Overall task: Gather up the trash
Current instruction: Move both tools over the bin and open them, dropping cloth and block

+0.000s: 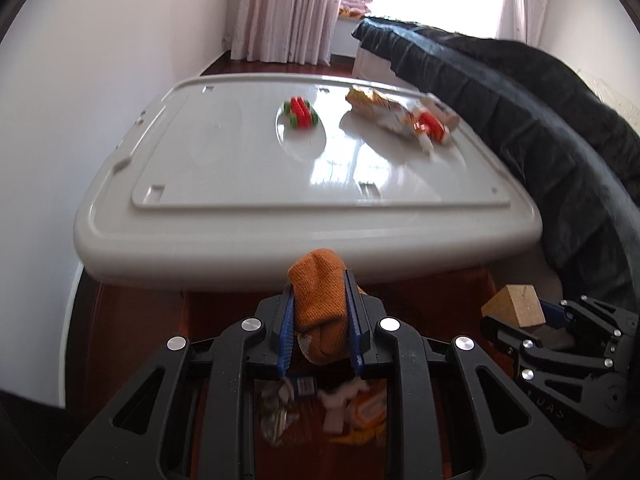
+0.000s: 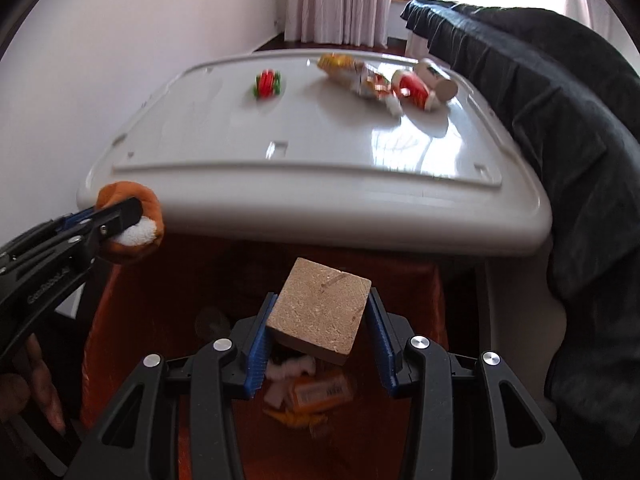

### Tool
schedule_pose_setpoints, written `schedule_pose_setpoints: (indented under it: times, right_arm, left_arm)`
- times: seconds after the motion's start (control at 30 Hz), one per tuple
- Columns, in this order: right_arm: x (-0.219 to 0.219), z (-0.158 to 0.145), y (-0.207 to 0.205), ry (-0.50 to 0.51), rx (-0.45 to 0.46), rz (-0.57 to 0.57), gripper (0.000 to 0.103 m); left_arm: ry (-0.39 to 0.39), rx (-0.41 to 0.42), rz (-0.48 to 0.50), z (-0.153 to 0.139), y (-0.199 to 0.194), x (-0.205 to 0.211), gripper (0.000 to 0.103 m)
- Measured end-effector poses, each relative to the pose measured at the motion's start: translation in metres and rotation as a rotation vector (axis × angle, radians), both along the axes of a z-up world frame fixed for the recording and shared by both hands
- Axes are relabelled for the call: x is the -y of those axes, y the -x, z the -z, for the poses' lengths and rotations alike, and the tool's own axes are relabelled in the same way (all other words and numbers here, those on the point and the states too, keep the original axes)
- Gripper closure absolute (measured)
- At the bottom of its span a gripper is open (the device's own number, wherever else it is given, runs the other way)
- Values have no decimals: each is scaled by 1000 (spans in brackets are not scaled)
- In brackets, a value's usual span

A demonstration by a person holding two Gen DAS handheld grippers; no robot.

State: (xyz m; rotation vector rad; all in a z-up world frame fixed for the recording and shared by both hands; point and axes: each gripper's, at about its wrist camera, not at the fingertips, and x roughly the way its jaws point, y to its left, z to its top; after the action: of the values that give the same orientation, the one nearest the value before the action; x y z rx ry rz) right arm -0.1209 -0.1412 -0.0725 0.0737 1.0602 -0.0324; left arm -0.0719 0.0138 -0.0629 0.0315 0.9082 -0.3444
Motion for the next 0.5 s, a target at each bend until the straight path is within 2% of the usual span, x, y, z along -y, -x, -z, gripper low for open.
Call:
schedule_pose_setpoints:
  times: [0.13, 0.23, 0.3, 0.37, 0.43, 0.5]
  right_arm:
    - [1, 0, 7, 2, 1, 10, 59]
    - [1, -2, 11, 11, 12, 12, 59]
    - [0, -5, 14, 28, 27, 18, 49]
    - [1, -9, 16, 33, 39, 30, 26]
    - [2, -13, 17, 34, 53, 44, 15]
    - [5, -17, 18, 28, 70, 54, 9]
  left_arm:
    - [-14, -23, -7, 7, 14, -4, 80]
    - [1, -44, -32, 7, 15, -10, 62]
    - [5, -39, -51, 4, 16, -12, 41]
    - [-3, -19, -73, 0, 18, -13, 28]
    - [-8, -5, -86, -3, 19, -14, 23]
    - [-22, -9, -94, -4, 18, -13, 20]
